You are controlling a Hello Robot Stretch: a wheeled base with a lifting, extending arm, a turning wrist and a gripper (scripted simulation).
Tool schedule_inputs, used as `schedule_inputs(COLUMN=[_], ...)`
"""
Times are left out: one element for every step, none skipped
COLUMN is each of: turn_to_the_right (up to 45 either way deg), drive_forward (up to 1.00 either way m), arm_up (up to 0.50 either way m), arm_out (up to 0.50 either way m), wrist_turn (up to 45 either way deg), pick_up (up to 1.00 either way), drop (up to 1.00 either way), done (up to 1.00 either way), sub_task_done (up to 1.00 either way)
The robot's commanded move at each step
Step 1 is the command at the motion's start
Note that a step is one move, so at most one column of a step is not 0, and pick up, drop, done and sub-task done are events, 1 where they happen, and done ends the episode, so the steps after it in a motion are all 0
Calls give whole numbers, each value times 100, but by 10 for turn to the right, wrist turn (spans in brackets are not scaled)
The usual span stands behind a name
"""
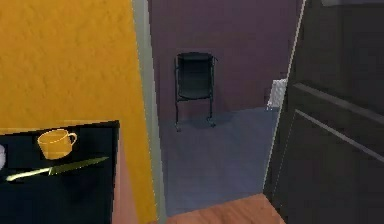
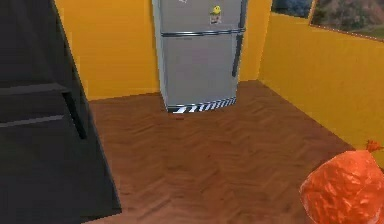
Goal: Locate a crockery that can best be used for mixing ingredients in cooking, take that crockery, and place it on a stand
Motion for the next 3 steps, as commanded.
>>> schedule_inputs(turn_to_the_right=[180,0,450], drive_forward=[0,95,0], arm_up=[0,0,0], arm_out=[0,0,0], wrist_turn=[0,0,0], pick_up=[0,0,0], drop=[0,0,0], done=[0,0,0], sub_task_done=[0,0,0])
